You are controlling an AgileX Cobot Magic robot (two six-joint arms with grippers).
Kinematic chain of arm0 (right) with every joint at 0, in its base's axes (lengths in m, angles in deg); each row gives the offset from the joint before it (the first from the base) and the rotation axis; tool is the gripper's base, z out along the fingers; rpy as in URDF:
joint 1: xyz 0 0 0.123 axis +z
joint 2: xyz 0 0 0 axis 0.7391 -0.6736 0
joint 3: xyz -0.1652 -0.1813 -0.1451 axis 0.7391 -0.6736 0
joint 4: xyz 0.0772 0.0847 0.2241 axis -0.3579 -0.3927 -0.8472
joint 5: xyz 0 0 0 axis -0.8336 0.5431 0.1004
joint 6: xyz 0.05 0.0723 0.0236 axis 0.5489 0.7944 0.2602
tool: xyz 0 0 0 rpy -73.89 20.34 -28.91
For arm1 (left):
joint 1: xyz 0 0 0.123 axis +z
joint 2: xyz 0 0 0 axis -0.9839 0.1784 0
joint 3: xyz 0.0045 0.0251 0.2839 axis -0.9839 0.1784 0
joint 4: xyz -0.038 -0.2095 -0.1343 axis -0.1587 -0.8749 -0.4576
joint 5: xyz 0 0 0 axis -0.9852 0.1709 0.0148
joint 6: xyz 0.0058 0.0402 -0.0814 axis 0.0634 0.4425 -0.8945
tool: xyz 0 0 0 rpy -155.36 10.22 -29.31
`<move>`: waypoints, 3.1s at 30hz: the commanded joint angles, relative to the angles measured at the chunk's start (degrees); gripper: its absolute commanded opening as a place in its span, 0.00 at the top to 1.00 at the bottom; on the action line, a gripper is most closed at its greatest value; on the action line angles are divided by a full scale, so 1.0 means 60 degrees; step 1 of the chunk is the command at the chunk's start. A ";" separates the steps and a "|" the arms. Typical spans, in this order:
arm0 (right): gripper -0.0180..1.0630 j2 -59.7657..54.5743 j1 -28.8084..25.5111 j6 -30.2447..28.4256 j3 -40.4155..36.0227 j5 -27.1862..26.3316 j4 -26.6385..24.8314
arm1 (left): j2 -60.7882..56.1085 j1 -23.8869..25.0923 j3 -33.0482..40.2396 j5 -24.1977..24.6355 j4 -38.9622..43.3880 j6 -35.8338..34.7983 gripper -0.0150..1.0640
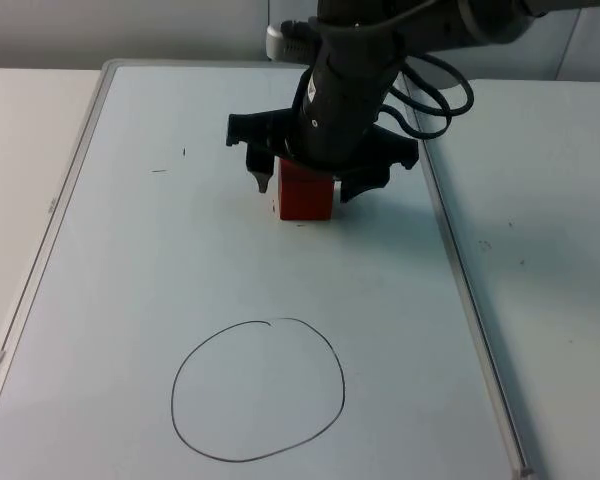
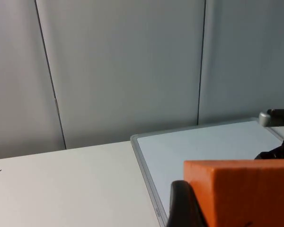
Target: Pick up one cube with the left hand and another cube with the right hand. First place the cube in the right hand at the target position, then stack the cube in the left hand on top.
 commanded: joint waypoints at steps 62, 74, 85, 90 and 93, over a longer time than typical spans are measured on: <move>0.99 1.4459 0.5108 -0.2205 -0.9941 0.0816 0.1448 | -0.0056 -0.0087 0.0033 -0.0099 0.0149 -0.0002 0.79; 0.99 1.4454 0.5108 -0.2205 -1.1961 0.0235 0.0937 | -0.0056 -0.0087 0.0033 -0.0073 0.0149 -0.0001 0.79; 0.99 1.4454 0.5108 -0.2205 -1.1961 0.0240 0.1032 | -0.0056 -0.0087 0.0033 -0.0075 0.0136 -0.0001 0.79; 0.99 1.4435 0.5108 -0.2205 -1.1961 -0.0190 0.1225 | -0.0056 -0.0087 0.0033 -0.0075 0.0065 -0.0001 0.79; 0.99 1.4159 0.5108 -0.2205 -1.1782 -0.0271 0.1296 | -0.0056 -0.0087 0.0033 -0.0075 0.0065 -0.0001 0.79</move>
